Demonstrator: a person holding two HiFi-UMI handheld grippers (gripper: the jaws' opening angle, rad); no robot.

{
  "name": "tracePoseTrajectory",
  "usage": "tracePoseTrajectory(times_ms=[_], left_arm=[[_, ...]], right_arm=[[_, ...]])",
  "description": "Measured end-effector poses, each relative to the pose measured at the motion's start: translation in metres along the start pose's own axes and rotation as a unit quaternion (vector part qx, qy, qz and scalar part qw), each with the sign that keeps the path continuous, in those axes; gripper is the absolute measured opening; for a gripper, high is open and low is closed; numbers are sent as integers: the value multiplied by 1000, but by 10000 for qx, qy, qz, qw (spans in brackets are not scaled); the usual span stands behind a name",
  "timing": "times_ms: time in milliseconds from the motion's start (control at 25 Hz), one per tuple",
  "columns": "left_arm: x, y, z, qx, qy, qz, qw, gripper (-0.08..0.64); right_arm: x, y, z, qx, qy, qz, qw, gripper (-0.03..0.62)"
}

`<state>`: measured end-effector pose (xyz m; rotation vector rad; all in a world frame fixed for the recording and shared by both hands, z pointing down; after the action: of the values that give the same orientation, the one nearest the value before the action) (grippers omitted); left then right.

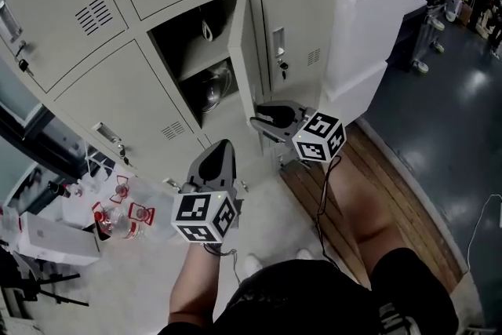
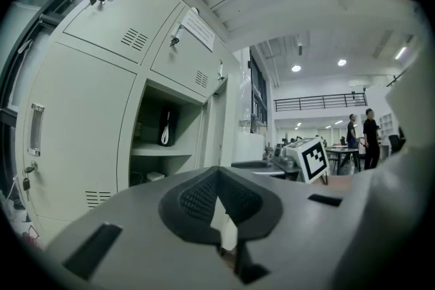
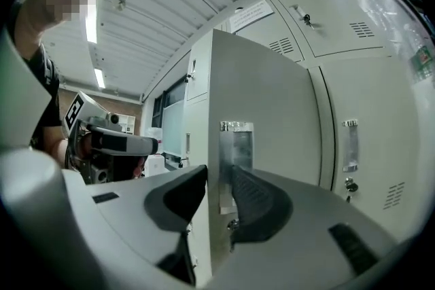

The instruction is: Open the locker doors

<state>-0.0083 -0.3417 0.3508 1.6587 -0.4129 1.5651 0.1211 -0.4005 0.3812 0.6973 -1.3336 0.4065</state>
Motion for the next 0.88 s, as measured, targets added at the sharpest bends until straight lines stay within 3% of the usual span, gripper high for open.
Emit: tracePoseTrajectory(times_ms=[440, 880], left_arm=[[13, -40, 22, 68, -26, -14, 10000, -2], [27, -70, 36, 76, -42, -73, 9999, -2]], right_arm=[[10, -19, -49, 51, -45, -129, 9999, 117], [19, -40, -90, 610, -30, -216, 9979, 138]])
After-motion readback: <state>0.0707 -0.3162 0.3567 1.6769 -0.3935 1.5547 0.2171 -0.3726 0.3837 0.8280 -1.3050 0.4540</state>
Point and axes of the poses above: the fingertips, and each gripper's own axes: z forward along the fingers, y to its left, x out of its underside, the point moved 4 cm from there along -z, backward along the fingers, and after that the axes turned 13 degrees about -z, right-handed, at the moved point
